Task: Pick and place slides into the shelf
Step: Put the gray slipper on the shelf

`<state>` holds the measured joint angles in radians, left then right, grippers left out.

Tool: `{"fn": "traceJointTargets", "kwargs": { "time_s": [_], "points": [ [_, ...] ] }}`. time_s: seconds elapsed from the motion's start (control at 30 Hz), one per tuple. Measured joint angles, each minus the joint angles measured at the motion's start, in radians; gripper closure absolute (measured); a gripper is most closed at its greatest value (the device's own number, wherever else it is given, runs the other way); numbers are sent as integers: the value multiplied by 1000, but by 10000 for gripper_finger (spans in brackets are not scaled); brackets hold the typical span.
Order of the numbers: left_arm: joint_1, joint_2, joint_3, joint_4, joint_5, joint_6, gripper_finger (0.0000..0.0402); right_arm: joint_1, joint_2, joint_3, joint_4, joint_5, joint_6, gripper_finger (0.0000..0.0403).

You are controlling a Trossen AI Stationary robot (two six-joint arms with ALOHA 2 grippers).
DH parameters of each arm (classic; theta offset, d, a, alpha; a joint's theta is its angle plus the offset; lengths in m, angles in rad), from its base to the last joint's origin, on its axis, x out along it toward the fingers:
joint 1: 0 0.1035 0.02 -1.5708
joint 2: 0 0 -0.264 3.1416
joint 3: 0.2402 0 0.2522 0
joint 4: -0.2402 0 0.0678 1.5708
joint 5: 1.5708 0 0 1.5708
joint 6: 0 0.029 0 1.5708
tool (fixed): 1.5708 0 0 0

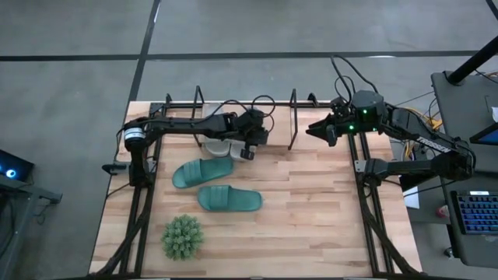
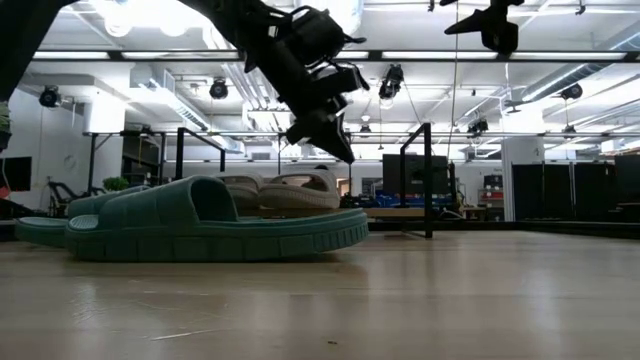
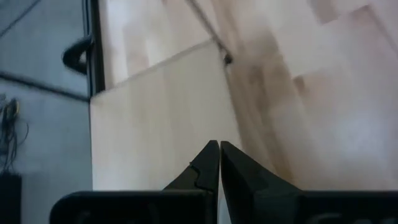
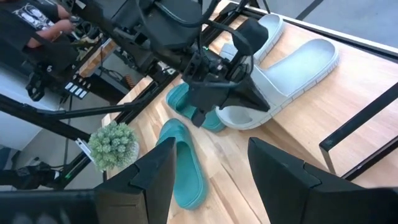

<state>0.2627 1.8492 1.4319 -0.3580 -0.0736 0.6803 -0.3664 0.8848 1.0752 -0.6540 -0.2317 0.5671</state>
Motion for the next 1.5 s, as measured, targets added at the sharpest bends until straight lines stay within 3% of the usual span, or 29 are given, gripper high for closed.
{"fn": "traceJointTargets", "kwargs": {
  "time_s": [0.23,0.4,0.73,1.5],
  "points": [
    [4,32,-3,0,8,18,401,0,0,0,0,-1,2,211],
    [4,56,8,22,-68,37,401,0,-1,0,1,-2,8,211],
    [13,67,2,-40,-80,65,401,0,0,0,2,-2,8,211],
    [37,45,6,-184,-264,65,401,1,0,0,2,-2,8,211]
  ]
}}
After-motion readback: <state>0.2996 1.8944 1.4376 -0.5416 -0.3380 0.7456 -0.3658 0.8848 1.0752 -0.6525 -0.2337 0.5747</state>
